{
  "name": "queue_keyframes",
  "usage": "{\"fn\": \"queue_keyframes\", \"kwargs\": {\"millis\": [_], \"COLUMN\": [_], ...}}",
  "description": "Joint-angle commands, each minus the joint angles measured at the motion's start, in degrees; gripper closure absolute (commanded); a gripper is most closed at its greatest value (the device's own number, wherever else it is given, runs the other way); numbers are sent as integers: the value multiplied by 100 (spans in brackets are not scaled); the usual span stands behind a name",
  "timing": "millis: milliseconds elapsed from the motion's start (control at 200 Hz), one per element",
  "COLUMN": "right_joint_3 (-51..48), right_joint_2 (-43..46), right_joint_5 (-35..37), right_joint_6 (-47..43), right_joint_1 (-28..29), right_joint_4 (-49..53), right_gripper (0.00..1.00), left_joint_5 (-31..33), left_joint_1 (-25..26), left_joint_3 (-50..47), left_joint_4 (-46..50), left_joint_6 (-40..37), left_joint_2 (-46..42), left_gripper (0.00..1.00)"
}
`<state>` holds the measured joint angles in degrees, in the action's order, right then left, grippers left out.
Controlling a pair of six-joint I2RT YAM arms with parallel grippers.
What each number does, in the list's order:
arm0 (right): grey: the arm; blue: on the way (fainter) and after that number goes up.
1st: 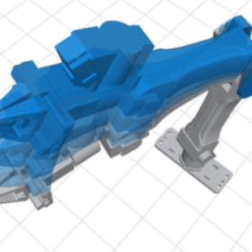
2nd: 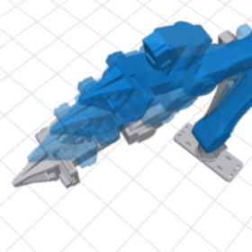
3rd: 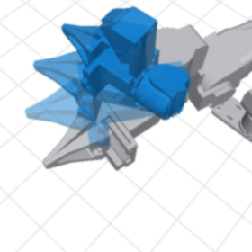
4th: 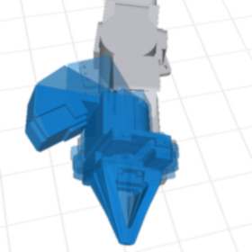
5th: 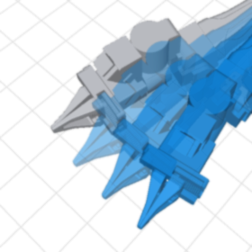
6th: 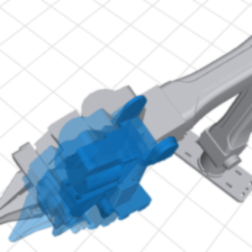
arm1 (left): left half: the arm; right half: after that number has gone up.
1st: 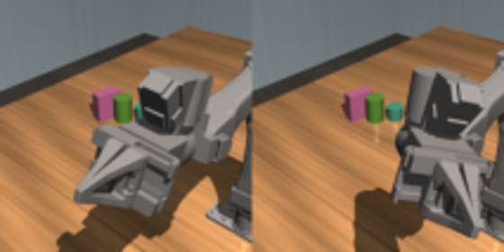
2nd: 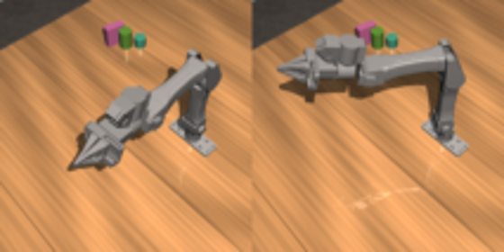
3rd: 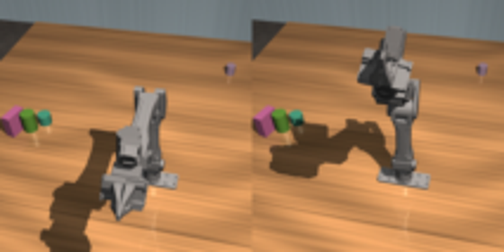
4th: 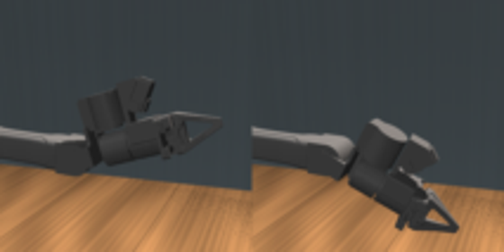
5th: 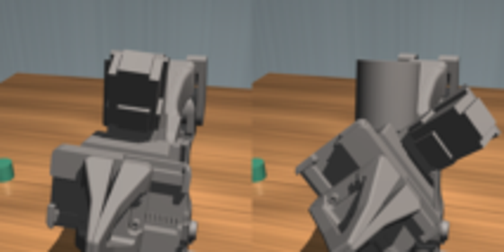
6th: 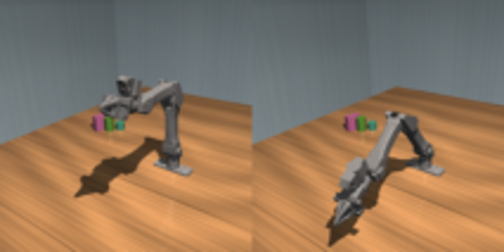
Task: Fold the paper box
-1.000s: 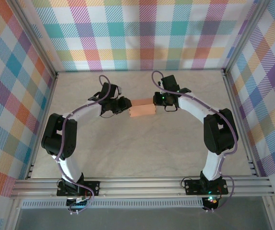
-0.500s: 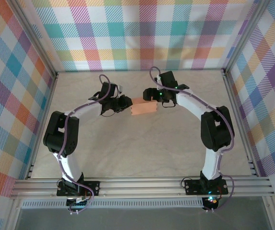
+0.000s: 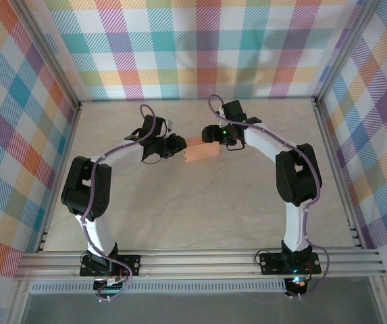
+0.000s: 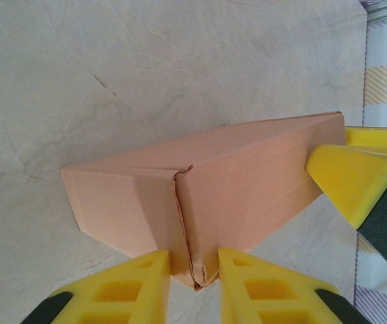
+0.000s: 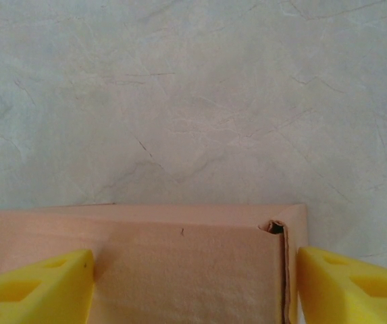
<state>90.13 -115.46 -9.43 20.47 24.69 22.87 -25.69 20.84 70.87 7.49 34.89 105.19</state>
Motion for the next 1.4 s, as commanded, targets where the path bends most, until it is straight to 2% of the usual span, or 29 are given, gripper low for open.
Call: {"fn": "queue_keyframes", "kwargs": {"millis": [0,100,340,490,765,1170,1265,1400], "right_joint_3": [9,-4,-5,-23,-3,14,2,5], "right_joint_2": [-266,-303,-368,-372,-361,-336,-319,-326], "right_joint_5": [-52,-41,11,29,11,-24,-6,-21], "right_joint_6": [-87,-96,-166,-193,-200,-230,-250,-224], "right_joint_1": [48,46,48,52,53,54,50,47], "right_joint_4": [491,529,621,651,657,708,715,705], "right_gripper": [35,37,37,36,36,37,39,48], "left_joint_5": [262,236,152,150,-155,-308,-339,-282], "left_joint_1": [-36,-36,-45,-121,-317,-335,-335,-334], "left_joint_3": [-161,-114,302,549,735,618,470,225], "left_joint_4": [994,1004,1132,1159,930,893,889,691], "left_joint_6": [-151,-164,-223,-279,-97,-71,-75,-90], "left_joint_2": [324,249,-59,-180,205,800,837,878], "left_gripper": [72,61,47,44,42,83,89,95]}}
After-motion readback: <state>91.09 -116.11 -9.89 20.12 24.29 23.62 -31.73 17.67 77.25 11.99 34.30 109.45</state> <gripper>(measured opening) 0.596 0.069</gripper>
